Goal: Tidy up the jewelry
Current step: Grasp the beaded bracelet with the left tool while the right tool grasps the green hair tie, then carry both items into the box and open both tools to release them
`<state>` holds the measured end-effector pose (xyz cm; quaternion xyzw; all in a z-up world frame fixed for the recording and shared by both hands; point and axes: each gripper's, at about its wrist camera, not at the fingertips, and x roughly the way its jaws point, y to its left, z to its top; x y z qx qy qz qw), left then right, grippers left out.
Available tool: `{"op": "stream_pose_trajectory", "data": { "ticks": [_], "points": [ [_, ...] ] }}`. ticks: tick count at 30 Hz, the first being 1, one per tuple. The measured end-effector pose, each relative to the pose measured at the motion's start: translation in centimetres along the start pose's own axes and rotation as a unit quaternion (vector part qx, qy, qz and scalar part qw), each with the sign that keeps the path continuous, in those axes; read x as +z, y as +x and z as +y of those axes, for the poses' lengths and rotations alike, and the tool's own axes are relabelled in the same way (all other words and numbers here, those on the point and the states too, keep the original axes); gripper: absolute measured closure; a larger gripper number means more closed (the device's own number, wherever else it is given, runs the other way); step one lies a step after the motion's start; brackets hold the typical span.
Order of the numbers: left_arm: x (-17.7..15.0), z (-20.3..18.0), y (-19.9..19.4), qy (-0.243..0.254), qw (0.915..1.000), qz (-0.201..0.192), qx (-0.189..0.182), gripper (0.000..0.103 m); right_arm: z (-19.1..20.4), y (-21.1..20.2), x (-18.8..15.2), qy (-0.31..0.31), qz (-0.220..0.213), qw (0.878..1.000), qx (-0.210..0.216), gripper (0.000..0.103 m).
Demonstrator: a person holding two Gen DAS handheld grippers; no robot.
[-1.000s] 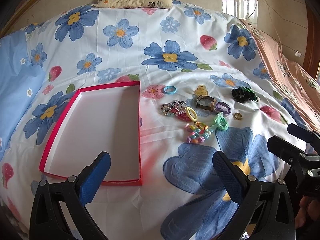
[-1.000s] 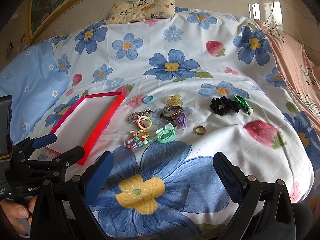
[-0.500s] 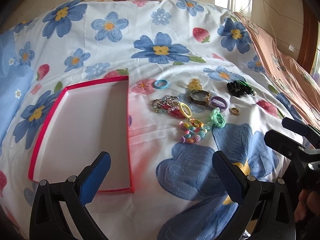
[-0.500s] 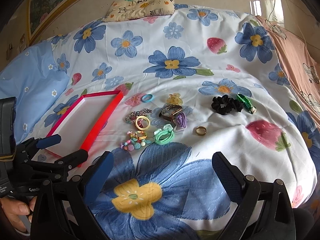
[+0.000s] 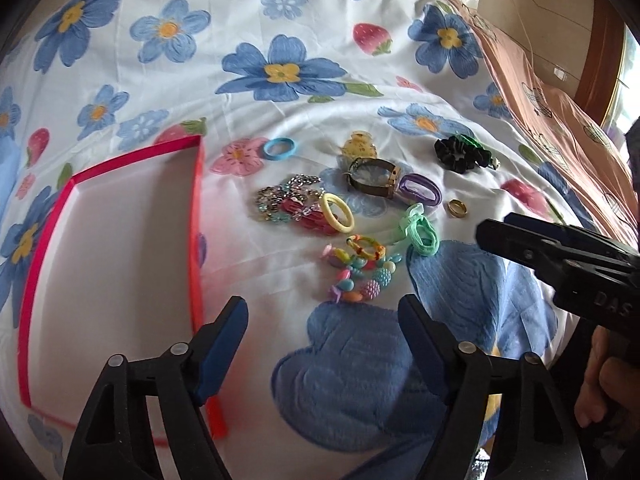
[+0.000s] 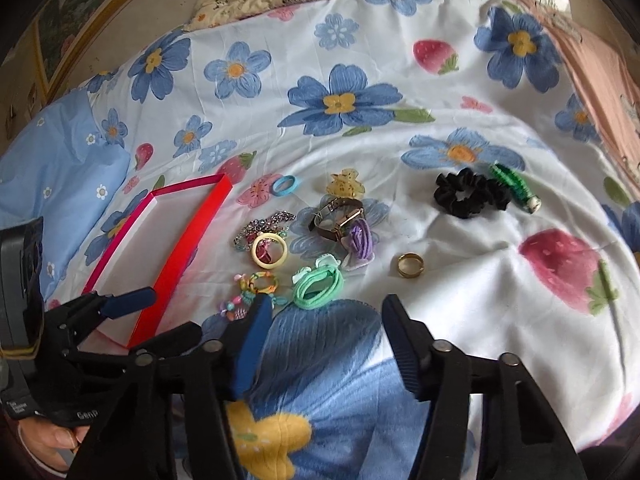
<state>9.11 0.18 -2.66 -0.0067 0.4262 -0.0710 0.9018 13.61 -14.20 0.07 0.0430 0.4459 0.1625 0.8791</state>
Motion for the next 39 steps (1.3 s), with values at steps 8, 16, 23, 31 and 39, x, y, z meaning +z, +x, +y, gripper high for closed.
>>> {"op": "stream_pose_trajectory", "data": {
  "ticks": [8, 16, 23, 31, 39],
  "points": [
    [1.5, 0.4, 3.6, 0.001, 0.9994, 0.029, -0.018, 0.040, -0.3, 3.4, 1.0, 0.008, 0.034, 0.999, 0.015, 0.061],
    [2.0, 0.2, 6.4, 0.004, 0.9974, 0.058, -0.044, 0.054, -0.9, 6.2, 1.5, 0.014, 0.066, 0.998, 0.014, 0.073],
    [2.0, 0.3, 6.7, 0.007, 0.9962, 0.055, -0.067, 0.082, -1.0, 7.1, 1.3, 0.014, 0.075, 0.997, 0.015, 0.095],
    [1.3, 0.2, 4.1, 0.003, 0.9957, 0.034, -0.086, 0.084, -0.8, 5.1, 1.2, 0.017, 0.055, 0.998, 0.025, 0.097],
    [0.6, 1.8, 0.4, -0.017, 0.9946, 0.005, -0.102, 0.084, 0.2, 3.0, 1.5, 0.013, 0.036, 0.999, 0.037, 0.098]
  ]
}}
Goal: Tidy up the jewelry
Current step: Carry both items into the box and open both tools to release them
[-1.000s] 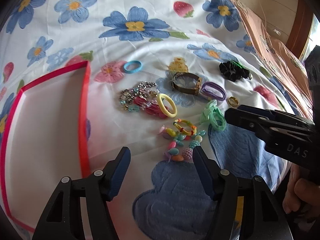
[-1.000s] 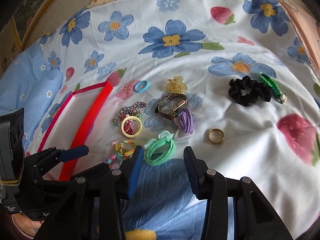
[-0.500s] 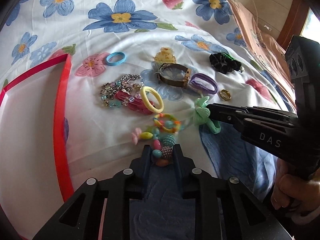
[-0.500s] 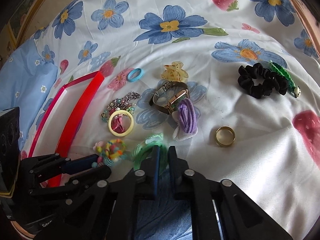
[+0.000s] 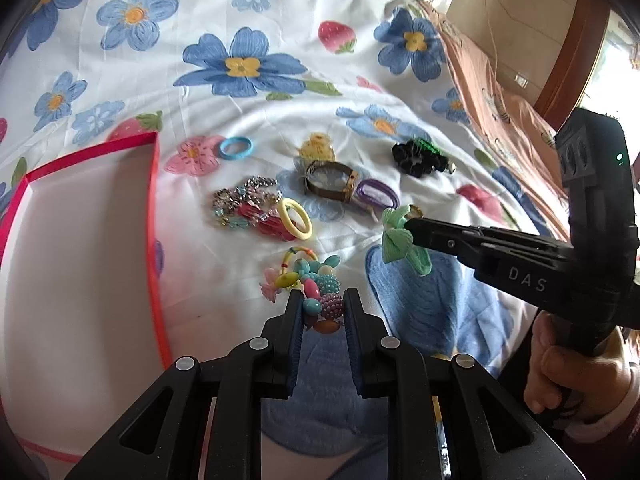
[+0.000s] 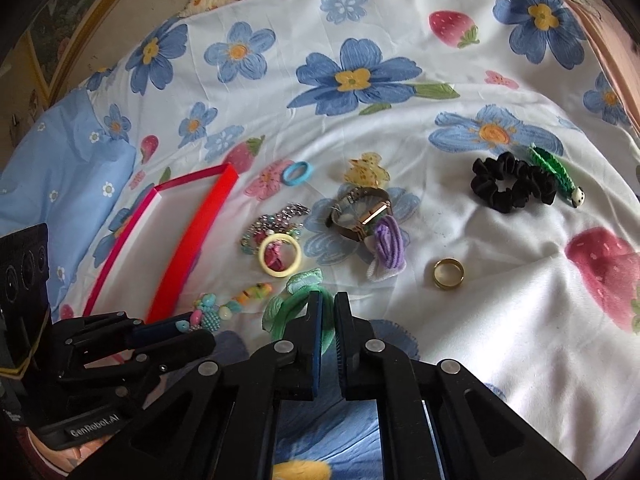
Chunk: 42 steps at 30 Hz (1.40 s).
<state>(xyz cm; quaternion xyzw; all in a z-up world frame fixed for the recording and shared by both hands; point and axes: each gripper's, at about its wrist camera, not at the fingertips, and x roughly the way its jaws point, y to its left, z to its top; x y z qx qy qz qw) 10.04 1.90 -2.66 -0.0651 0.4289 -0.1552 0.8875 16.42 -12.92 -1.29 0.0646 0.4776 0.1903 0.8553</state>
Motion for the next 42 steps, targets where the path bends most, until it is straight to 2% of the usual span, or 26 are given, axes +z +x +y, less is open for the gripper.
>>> {"op": "stream_pose_trajectory", "data": {
  "ticks": [14, 20, 28, 35, 42],
  "points": [
    [-1.4, 1.9, -6.0, -0.022, 0.9986, -0.043, 0.021, 0.084, 3.2, -0.9, 0.2, -0.018, -0.008, 0.999, 0.026, 0.098],
    [-2.7, 4.2, -8.7, -0.045, 0.9964, -0.055, 0.047, 0.084, 6.5, -0.3, 0.6, -0.044, -0.003, 0.998, 0.054, 0.098],
    [-4.5, 8.5, -11.3, -0.095, 0.9895, -0.060, 0.090, 0.084, 13.3, 2.7, 0.5, -0.097, 0.027, 0.989, 0.109, 0.098],
    [-5.6, 11.7, -10.9, -0.133, 0.9840, -0.042, 0.110, 0.084, 18.1, 6.2, 0.0, -0.139, 0.061, 0.979, 0.137, 0.098],
    [-5.0, 13.7, -8.8, -0.150, 0.9820, -0.012, 0.114, 0.084, 20.0, 9.5, -0.5, -0.162, 0.098, 0.973, 0.132, 0.097]
  ]
}}
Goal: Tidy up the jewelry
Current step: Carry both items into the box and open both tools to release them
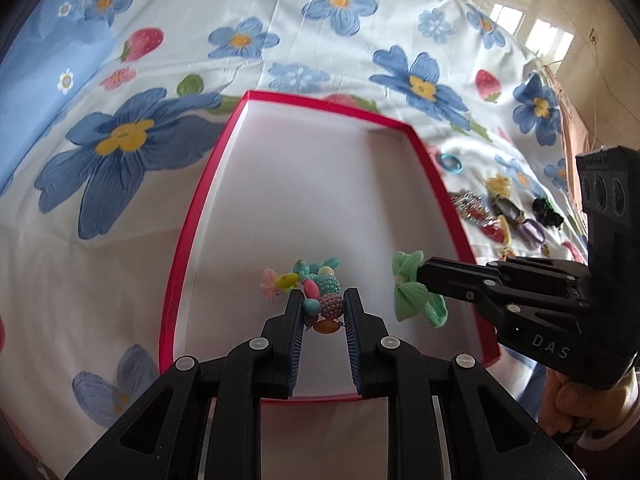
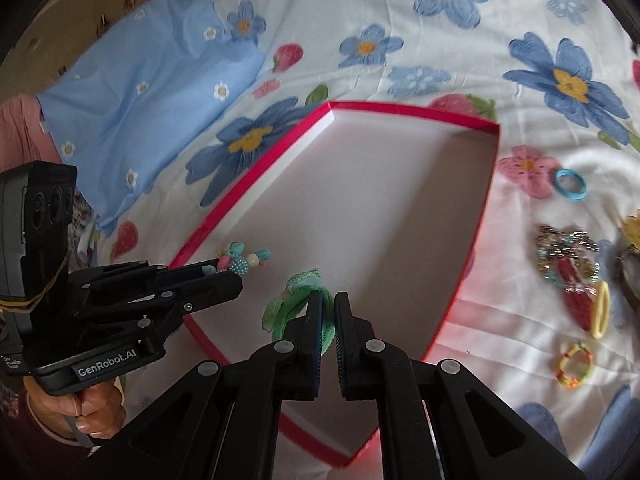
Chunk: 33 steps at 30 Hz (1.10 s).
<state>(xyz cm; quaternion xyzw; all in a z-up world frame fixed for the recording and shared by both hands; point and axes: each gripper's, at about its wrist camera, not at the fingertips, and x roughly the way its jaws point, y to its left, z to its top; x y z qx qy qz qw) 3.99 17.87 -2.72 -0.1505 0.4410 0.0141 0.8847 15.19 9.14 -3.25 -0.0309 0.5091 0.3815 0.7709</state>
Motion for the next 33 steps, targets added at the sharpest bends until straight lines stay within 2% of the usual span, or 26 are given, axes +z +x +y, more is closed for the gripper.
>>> {"op": "stream_pose_trajectory", "data": {
  "ticks": [7, 12, 14, 16, 18, 23, 26, 30, 33],
  "points": [
    [0.4, 0.6, 2.1, -0.001, 0.9998, 0.021, 0.005, 0.083, 0.1, 2.1, -0.1, -0.012, 0.032, 0.999, -0.010, 0.097],
    [0.7, 1.0, 2.6, -0.005, 0.9998, 0.018, 0.007, 0.080, -0.1, 2.2, -0.3, -0.012, 0.035, 0.999, -0.010, 0.094],
    [0.5, 1.0, 2.6, -0.006, 0.9998, 0.017, 0.009, 0.078, -0.1, 2.4, 0.0, -0.011, 0.036, 0.999, -0.010, 0.092],
    [0.4, 1.0, 2.6, -0.008, 0.9998, 0.016, 0.011, 0.067, 0.0, 2.5, 0.0, -0.011, 0.037, 0.999, -0.009, 0.092],
    [0.2, 1.0, 2.3, -0.008, 0.9998, 0.013, 0.016, 0.060, -0.1, 2.4, 0.0, -0.008, 0.036, 0.999, -0.007, 0.089],
    [-0.1, 1.1, 1.9, -0.012, 0.9996, 0.013, 0.023, 0.060, -0.1, 2.0, 0.1, -0.005, 0.031, 0.999, -0.007, 0.075],
    [-0.1, 0.9, 1.6, -0.011, 0.9994, 0.012, 0.029, 0.060, -0.2, 1.5, 0.0, -0.001, 0.024, 1.000, -0.007, 0.073],
    [-0.3, 0.7, 0.8, -0.013, 0.9994, 0.005, 0.032, 0.055, -0.6, 0.4, -0.1, 0.008, 0.011, 1.000, -0.005, 0.069],
    [-0.4, 0.4, -0.2, -0.014, 0.9994, -0.004, 0.032, 0.048, -1.0, -1.1, -0.2, 0.017, -0.006, 1.000, -0.005, 0.059]
  ]
}}
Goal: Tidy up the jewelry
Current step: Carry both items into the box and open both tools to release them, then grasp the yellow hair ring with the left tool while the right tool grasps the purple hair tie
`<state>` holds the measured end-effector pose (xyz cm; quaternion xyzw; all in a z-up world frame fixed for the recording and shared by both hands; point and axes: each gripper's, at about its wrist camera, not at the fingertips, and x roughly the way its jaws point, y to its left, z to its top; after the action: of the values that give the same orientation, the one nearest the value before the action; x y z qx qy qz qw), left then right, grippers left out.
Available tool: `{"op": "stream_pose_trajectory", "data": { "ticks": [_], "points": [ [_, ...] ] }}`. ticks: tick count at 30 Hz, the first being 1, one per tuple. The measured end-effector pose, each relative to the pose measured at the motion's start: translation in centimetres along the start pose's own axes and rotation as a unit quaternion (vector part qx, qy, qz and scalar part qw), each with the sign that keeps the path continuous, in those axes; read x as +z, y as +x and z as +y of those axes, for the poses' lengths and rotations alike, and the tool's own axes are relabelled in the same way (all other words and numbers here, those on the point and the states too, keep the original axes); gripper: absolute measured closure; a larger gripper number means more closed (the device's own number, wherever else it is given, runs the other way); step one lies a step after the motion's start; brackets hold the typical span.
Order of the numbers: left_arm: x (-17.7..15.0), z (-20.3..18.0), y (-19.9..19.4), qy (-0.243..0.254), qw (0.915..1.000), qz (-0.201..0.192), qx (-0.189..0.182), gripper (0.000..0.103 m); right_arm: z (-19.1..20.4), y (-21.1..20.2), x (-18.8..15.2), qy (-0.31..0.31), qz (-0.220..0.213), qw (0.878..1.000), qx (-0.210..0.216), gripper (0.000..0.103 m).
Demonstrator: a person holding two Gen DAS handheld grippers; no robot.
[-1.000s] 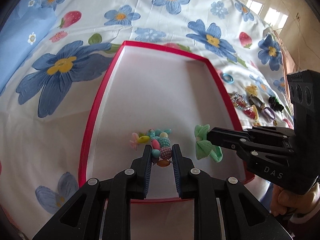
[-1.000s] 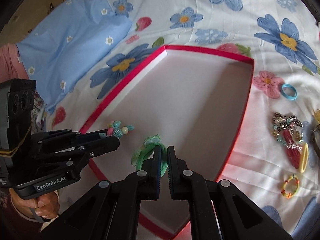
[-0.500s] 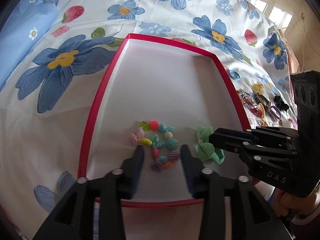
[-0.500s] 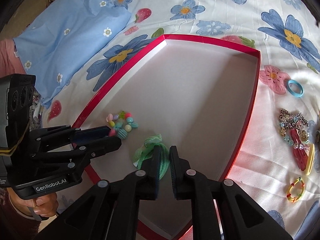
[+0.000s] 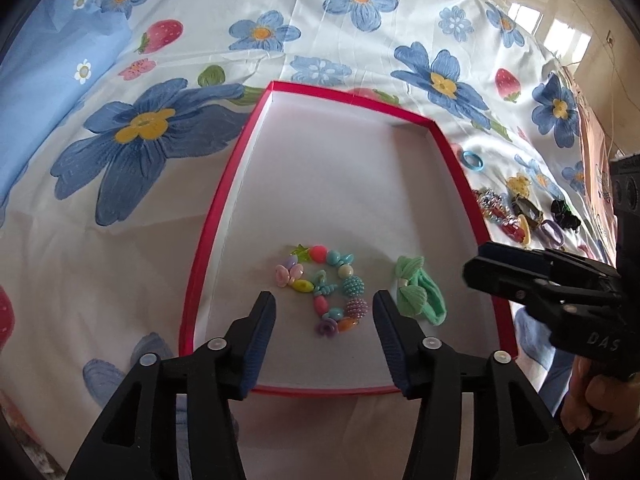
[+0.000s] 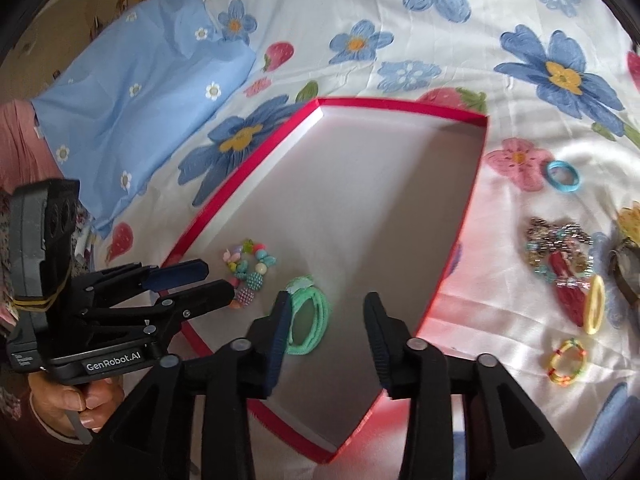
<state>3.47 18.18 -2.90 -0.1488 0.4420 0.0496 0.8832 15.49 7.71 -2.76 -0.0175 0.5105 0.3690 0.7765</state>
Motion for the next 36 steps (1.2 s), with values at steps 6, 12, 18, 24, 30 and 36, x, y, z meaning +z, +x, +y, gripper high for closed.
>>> {"op": "stream_pose_trajectory", "data": {
  "ticks": [6, 12, 18, 24, 30, 36],
  "points": [
    [-0.3, -1.0, -2.0, 0.002, 0.9998, -0.022, 0.000, 0.035, -1.4, -3.4, -0.6, 0.023, -0.040, 0.999, -0.006, 0.043],
    [-0.4, -2.8, -2.9, 0.012, 0.9995, -0.027, -0.015, 0.031, -3.5, -6.1, -1.8, 0.049, -0.060, 0.997, -0.026, 0.041],
    [-0.5, -5.1, -2.6, 0.027, 0.9988, -0.022, -0.034, 0.031, -6.4, -8.5, -3.5, 0.080, -0.071, 0.993, -0.055, 0.041],
    [0.3, -7.5, -1.8, 0.048, 0.9974, -0.016, -0.052, 0.031, -9.3, -10.7, -5.3, 0.109, -0.080, 0.988, -0.080, 0.041],
    [1.1, -9.7, -1.0, 0.067, 0.9957, -0.013, -0.062, 0.031, -11.6, -12.4, -6.5, 0.134, -0.090, 0.982, -0.100, 0.041],
    [1.6, -11.5, -0.2, 0.079, 0.9945, -0.011, -0.068, 0.031, -13.9, -13.8, -7.3, 0.155, -0.099, 0.976, -0.118, 0.041]
  ]
}}
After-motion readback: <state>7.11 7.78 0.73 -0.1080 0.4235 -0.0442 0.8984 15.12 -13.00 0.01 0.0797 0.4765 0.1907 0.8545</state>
